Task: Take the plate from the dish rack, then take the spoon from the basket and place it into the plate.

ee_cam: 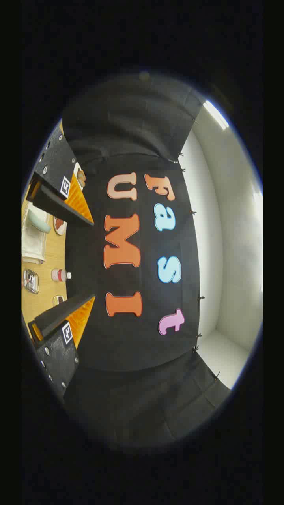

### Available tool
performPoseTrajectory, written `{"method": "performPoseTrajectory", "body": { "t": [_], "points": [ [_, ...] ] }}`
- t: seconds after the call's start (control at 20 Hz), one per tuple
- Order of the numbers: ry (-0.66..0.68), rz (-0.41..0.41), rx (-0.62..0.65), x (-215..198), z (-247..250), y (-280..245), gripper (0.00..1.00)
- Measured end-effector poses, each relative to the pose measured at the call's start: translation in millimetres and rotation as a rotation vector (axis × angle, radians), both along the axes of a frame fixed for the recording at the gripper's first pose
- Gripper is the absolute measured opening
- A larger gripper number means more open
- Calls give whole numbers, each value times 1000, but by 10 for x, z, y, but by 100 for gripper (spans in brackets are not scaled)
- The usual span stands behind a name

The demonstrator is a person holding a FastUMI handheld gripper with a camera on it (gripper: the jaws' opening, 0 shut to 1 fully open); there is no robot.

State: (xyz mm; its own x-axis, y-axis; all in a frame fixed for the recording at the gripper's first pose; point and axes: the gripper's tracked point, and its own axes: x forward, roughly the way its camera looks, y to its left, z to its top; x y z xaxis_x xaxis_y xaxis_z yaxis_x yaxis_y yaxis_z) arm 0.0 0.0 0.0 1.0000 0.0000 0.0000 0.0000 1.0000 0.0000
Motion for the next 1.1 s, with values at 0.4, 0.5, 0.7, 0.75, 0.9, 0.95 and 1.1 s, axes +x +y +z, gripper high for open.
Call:
{"method": "performPoseTrajectory", "body": {
  "t": [0.4, 0.5, 0.7, 0.75, 0.9, 0.95, 1.1],
  "points": [
    [2, 1, 32, 10, 78, -31, 98],
    [4, -5, 24, 9, 76, -52, 98],
    [-4, 2, -3, -20, 97, -24, 98],
    [-4, 4, -6, -18, 98, -10, 98],
    [4, 12, -11, -13, 78, 16, 98],
    [9, 15, -6, 0, 61, 26, 98],
    [56, 48, 29, 29, -45, 113, 98]
  ]
}}
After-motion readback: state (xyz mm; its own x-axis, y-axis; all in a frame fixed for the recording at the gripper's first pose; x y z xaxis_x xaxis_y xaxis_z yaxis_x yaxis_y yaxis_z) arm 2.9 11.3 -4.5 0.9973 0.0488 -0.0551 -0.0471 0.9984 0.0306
